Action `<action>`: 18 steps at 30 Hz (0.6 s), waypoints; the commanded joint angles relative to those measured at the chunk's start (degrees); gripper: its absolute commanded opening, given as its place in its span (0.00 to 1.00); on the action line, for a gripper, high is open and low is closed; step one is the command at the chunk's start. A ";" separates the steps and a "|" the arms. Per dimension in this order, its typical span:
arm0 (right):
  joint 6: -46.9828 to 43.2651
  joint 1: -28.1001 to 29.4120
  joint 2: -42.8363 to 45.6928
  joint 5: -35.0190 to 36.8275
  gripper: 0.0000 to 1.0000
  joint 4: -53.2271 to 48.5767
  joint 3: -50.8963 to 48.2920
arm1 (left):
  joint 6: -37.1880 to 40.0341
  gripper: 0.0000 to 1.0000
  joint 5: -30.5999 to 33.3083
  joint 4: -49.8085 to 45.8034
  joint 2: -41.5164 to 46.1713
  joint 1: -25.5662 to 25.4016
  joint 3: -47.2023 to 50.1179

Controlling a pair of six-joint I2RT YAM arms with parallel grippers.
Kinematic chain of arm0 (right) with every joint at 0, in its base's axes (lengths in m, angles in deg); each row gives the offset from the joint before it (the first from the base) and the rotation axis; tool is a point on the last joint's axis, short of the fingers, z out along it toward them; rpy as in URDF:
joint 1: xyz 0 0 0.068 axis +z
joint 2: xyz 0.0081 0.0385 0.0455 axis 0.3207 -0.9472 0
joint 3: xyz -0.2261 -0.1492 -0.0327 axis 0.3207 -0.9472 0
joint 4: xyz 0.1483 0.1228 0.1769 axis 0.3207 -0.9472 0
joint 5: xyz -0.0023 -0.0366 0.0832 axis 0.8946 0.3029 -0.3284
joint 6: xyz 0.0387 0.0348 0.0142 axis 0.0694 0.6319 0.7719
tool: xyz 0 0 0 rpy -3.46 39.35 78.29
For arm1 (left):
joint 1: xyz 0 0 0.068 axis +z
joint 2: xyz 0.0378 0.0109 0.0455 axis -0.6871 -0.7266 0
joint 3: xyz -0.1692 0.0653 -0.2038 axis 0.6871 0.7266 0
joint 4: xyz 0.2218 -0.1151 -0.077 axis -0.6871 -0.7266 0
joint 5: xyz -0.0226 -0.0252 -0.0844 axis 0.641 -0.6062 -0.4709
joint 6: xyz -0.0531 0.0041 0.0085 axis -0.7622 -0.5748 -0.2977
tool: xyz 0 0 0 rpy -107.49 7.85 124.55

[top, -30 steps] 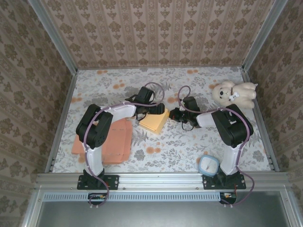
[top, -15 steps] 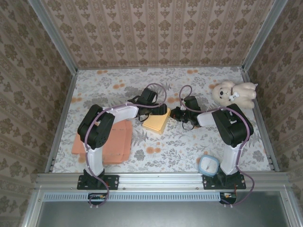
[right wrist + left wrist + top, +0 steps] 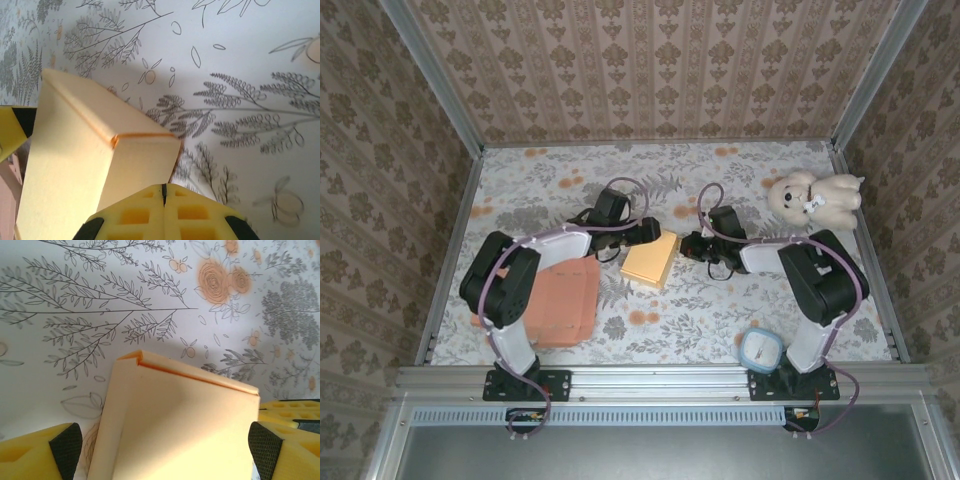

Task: Fold the paper box

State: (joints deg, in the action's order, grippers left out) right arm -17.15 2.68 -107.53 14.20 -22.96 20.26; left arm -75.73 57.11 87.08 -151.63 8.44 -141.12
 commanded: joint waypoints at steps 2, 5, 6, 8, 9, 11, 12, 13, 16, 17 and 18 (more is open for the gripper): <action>-1.82 0.71 5.99 1.66 0.00 -4.60 -3.37 | -0.53 0.90 1.93 0.56 6.55 -0.33 4.03; -0.85 2.15 9.49 2.76 0.00 -4.71 -6.70 | -0.39 0.90 3.02 0.12 9.38 -1.26 7.65; -0.52 2.74 10.68 3.02 0.00 -4.71 -7.73 | -0.51 0.90 3.58 0.14 10.19 -1.58 8.80; 0.79 4.52 13.26 4.02 0.00 -5.10 -9.97 | -0.75 0.90 5.37 0.19 12.29 -2.79 11.50; 1.69 5.55 14.24 4.88 0.00 -6.36 -10.40 | -0.89 0.90 6.44 0.21 13.30 -3.44 12.60; 2.08 8.79 15.97 5.87 0.00 -8.45 -11.04 | -0.90 0.91 8.93 -0.04 15.22 -5.15 14.50; 2.38 10.49 16.65 6.85 0.00 -9.11 -11.35 | -0.73 0.91 9.67 -0.25 15.78 -5.93 15.13; 2.74 12.53 17.27 8.31 0.00 -9.68 -11.64 | -0.79 0.91 10.83 -0.50 16.10 -6.62 15.61; 4.29 17.20 17.89 10.95 0.00 -9.68 -11.92 | -1.45 0.91 11.47 -0.07 16.07 -7.76 16.88; 5.05 18.23 17.68 11.04 0.00 -8.72 -12.09 | -1.92 0.91 11.42 0.58 15.96 -7.98 17.27; 5.61 18.77 17.39 11.06 0.00 -7.93 -12.06 | -2.33 0.91 11.18 1.27 15.72 -8.29 17.65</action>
State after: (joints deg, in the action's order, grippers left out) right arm -14.18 19.93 -90.92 21.83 -30.17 9.23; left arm -76.28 66.07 86.93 -136.81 0.59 -124.77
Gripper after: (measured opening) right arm 0.054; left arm 0.906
